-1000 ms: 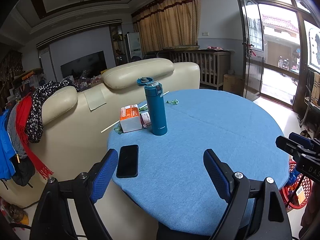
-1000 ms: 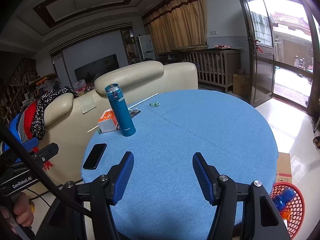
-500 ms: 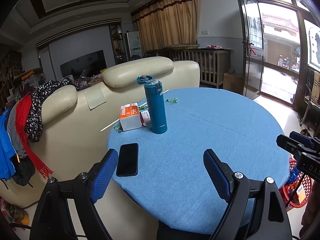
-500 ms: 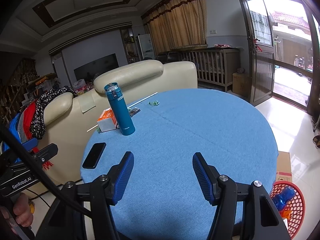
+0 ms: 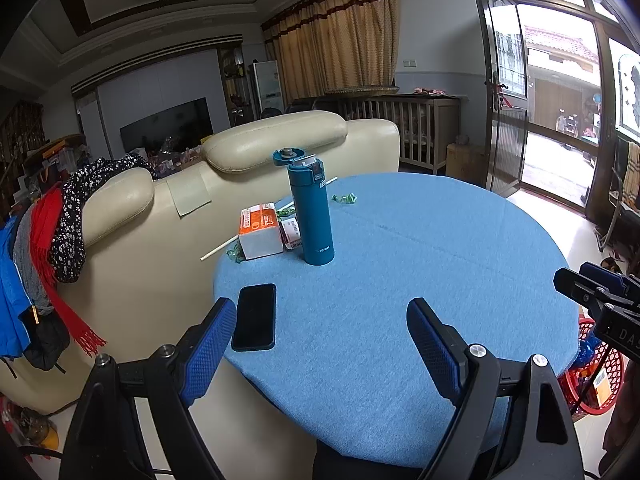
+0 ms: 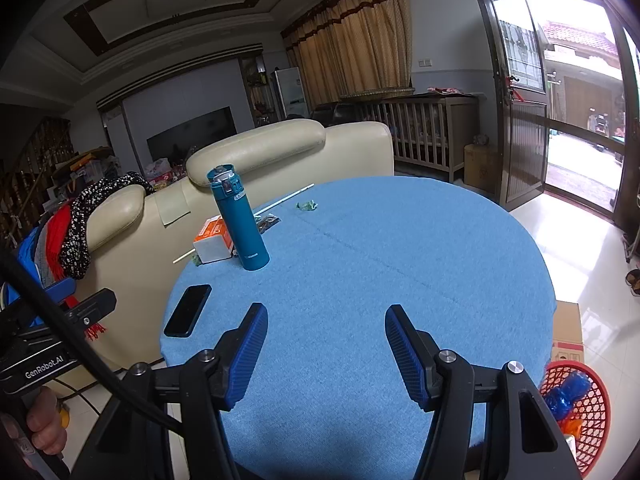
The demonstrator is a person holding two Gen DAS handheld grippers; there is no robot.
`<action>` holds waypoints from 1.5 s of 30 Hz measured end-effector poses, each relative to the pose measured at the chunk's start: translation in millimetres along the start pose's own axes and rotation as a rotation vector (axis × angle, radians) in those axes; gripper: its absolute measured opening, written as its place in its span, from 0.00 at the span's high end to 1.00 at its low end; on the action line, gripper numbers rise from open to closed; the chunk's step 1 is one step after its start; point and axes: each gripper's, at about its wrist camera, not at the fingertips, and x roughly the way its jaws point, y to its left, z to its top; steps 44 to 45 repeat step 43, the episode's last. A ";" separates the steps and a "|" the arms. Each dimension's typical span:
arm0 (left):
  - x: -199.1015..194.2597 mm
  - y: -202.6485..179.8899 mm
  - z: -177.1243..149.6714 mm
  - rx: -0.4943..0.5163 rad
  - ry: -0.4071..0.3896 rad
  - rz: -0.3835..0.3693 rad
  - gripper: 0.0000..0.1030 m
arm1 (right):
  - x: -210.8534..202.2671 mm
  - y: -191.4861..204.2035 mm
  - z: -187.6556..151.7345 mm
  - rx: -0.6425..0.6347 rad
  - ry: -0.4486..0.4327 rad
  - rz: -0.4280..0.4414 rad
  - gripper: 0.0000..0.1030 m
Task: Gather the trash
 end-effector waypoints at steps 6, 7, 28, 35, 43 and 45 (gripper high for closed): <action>1.0 0.3 -0.5 0.000 0.004 0.000 0.15 | 0.9 -0.5 -1.2 0.003 0.003 0.001 0.37; 1.3 -0.1 -0.4 0.001 0.005 -0.001 0.15 | 1.6 -0.8 -1.9 0.004 0.004 0.001 0.37; 2.5 -15.3 0.5 0.013 0.007 -0.008 0.15 | 6.9 -15.8 -3.2 0.031 0.021 -0.011 0.37; 21.0 -22.9 3.1 0.016 0.037 -0.010 0.15 | 20.1 -27.1 -4.6 0.051 0.051 -0.027 0.37; 66.6 -39.0 4.2 0.036 0.112 -0.021 0.15 | 52.8 -51.0 -10.6 0.079 0.109 -0.059 0.37; 66.6 -39.0 4.2 0.036 0.112 -0.021 0.15 | 52.8 -51.0 -10.6 0.079 0.109 -0.059 0.37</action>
